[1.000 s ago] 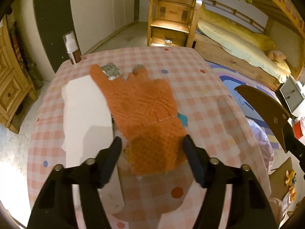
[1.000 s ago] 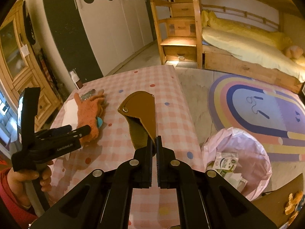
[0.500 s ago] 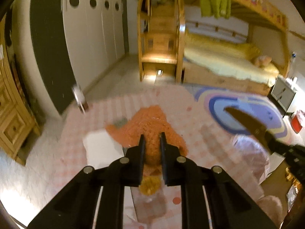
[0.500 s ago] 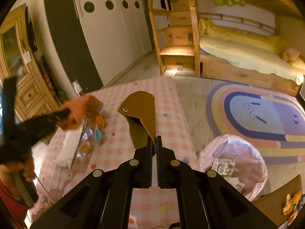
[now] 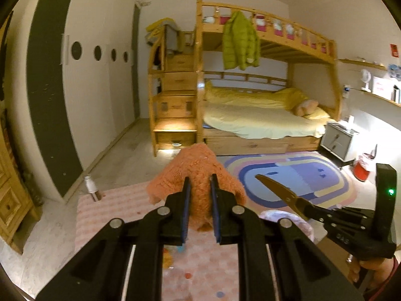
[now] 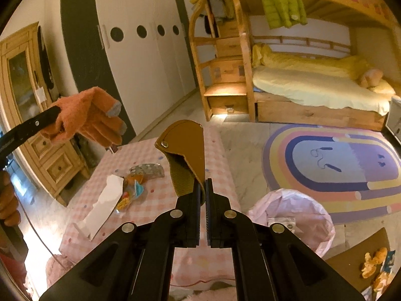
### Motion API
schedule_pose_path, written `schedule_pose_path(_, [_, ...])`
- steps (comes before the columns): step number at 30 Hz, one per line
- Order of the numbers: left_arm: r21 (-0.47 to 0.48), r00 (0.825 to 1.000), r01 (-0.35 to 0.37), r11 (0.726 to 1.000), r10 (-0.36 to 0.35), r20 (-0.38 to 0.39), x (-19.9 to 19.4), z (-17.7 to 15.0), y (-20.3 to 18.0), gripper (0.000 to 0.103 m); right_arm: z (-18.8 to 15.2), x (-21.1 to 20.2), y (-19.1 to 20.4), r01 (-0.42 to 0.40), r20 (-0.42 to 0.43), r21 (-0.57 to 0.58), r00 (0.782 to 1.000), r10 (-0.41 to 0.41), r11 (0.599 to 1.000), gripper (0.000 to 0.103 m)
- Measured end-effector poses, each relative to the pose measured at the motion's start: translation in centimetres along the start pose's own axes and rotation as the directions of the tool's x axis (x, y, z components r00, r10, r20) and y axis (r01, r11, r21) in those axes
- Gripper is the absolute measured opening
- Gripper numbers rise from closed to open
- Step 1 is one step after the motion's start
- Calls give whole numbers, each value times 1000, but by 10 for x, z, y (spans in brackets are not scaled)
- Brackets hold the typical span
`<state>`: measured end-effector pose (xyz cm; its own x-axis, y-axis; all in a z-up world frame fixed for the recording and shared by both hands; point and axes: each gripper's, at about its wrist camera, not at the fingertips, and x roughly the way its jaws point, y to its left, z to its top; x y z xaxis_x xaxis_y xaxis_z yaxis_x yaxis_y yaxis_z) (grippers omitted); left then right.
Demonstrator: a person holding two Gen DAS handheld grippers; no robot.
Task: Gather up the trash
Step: 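Carry glove and cardboard over the pink trash bag while both grippers open to drop them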
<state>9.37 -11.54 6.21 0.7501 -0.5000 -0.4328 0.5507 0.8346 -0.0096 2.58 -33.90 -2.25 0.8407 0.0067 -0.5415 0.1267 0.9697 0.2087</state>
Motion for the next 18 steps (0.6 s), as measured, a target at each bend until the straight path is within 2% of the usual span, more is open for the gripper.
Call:
schedule_pose_path(4, [23, 998, 55, 998, -54, -27, 6, -15, -27, 13, -6, -10, -14, 29, -3, 16, 1000, -29, 999, 3])
schedule_pose_path(7, [55, 992, 97, 994, -92, -89, 20, -32, -52, 13, -15, -12, -28, 57, -22, 40, 998, -56, 998, 3])
schedule_pose_path(12, [76, 965, 203, 976, -186, -188, 54, -55, -90, 13, -32, -15, -58, 113, -65, 93, 992, -107, 989, 3])
schedule_pose_path(18, [92, 934, 285, 954, -255, -250, 86, -66, -124, 13, -48, -11, -97, 189, -118, 166, 978, -171, 968, 3])
